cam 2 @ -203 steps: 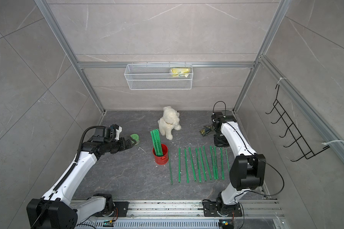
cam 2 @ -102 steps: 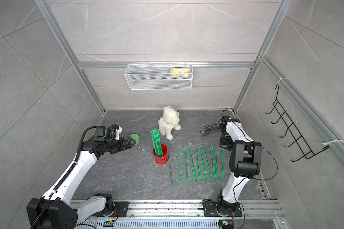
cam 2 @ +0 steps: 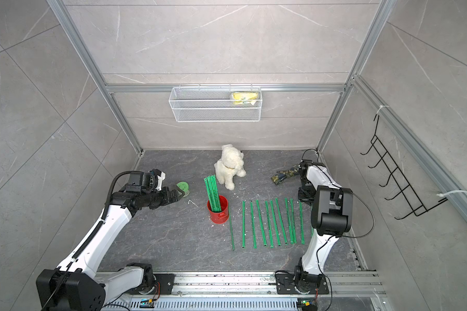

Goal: Take the straws out of the storage container
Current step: Place the straw at the center of the board.

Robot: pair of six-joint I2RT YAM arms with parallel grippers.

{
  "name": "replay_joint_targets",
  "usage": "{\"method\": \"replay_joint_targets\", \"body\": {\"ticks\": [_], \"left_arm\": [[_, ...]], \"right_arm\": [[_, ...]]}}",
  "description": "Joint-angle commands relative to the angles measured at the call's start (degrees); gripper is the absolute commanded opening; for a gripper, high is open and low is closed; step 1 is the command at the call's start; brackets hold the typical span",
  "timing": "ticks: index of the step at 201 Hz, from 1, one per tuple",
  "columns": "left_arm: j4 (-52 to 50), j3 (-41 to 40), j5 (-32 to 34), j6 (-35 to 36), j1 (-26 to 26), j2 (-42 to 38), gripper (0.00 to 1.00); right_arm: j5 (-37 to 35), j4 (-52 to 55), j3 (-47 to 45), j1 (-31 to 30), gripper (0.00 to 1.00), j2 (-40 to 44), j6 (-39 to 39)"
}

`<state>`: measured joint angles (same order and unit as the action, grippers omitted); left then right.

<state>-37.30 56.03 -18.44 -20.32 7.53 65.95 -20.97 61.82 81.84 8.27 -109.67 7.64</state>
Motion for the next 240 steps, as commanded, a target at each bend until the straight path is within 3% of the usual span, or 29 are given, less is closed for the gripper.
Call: {"method": "replay_joint_targets", "body": {"ticks": [1, 194, 240], "left_arm": [[-0.3, 2.2, -0.5, 1.6, 0.4, -0.8, 1.00], [-0.4, 2.3, -1.1, 1.6, 0.4, -0.8, 1.00], [-0.2, 2.3, -1.0, 1.3, 0.4, -1.9, 1.00]], "right_arm": [[0.7, 0.6, 0.0, 0.1, 0.13, -0.3, -0.5], [0.7, 0.9, -2.7, 0.0, 0.19, 0.7, 0.6], [5.7, 4.3, -0.1, -2.1, 0.21, 11.7, 2.0]]}}
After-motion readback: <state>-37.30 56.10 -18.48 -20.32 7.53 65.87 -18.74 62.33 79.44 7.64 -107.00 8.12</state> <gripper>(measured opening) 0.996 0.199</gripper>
